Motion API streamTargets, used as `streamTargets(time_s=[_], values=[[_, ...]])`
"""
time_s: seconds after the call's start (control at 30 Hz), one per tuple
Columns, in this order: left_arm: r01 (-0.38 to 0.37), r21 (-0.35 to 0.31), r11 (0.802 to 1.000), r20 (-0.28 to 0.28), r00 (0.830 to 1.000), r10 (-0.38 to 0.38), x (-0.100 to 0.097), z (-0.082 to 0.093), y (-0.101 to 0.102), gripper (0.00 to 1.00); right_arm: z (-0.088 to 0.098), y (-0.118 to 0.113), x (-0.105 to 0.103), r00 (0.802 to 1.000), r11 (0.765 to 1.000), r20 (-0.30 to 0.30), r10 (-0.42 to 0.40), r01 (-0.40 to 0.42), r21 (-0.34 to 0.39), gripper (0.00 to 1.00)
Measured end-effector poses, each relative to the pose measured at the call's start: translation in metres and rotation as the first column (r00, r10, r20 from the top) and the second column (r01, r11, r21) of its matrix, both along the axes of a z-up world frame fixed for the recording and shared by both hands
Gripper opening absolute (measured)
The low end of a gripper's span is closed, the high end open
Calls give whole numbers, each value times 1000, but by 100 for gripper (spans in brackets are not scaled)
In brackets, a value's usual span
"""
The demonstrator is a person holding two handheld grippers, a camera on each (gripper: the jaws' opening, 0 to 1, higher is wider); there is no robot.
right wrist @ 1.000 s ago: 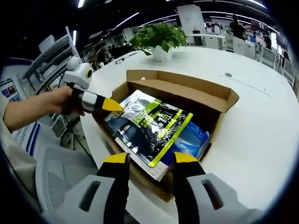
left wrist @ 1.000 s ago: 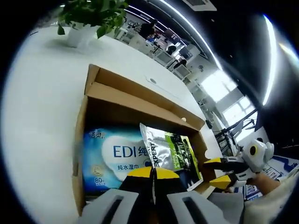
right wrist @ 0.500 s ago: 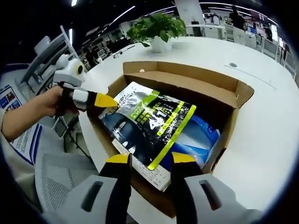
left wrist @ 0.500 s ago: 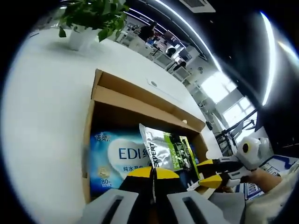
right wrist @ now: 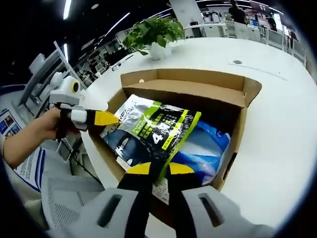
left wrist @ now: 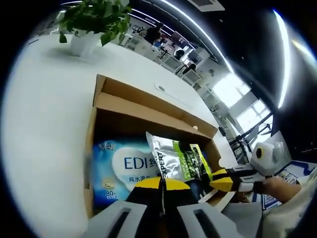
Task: Operate the shoe box by opening the lid, removing the specified soft item, and placing it in the target area until the item is outside and the box remains undamaged.
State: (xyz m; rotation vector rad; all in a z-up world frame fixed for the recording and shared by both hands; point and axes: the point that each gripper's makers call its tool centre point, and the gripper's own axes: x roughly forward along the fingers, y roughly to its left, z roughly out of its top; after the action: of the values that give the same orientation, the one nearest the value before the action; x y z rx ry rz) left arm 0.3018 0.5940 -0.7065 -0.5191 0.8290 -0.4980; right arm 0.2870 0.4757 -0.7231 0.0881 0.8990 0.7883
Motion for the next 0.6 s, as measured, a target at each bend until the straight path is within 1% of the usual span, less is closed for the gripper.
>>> streamTargets(time_s=[0.13,0.17,0.2,0.23,0.27,0.5,0.6], values=[[-2,3,1000,2,1000,2,0,0,-1,0,-1,0,-1,1000,1000,0,-6,6,-3,5],[1,5,1000,3,1000,-1,-1,0,-2,0,-2,0,-2,1000,1000,-3,-4,4,-4,3],[4,4,1000,2,1000,-4,-2,0,-3,0,-5,-1,-5,1000,1000,-19,-1,1,-15,2],[6,8,1000,4,1000,-6,-2,0,-3,0,-6,-1,-5,1000,1000,-17,0,0,-19,2],[8,15,1000,9,1000,-8,-2,1,-4,0,-4,-1,-5,1000,1000,8,10,-10,-18,2],[29,25,999,30,999,-30,-3,8,-8,0,0,-4,-8,1000,1000,10,8,-8,-23,0],[35,25,999,39,999,-36,-2,13,-11,0,5,-8,-8,1000,1000,20,-3,3,-15,0]])
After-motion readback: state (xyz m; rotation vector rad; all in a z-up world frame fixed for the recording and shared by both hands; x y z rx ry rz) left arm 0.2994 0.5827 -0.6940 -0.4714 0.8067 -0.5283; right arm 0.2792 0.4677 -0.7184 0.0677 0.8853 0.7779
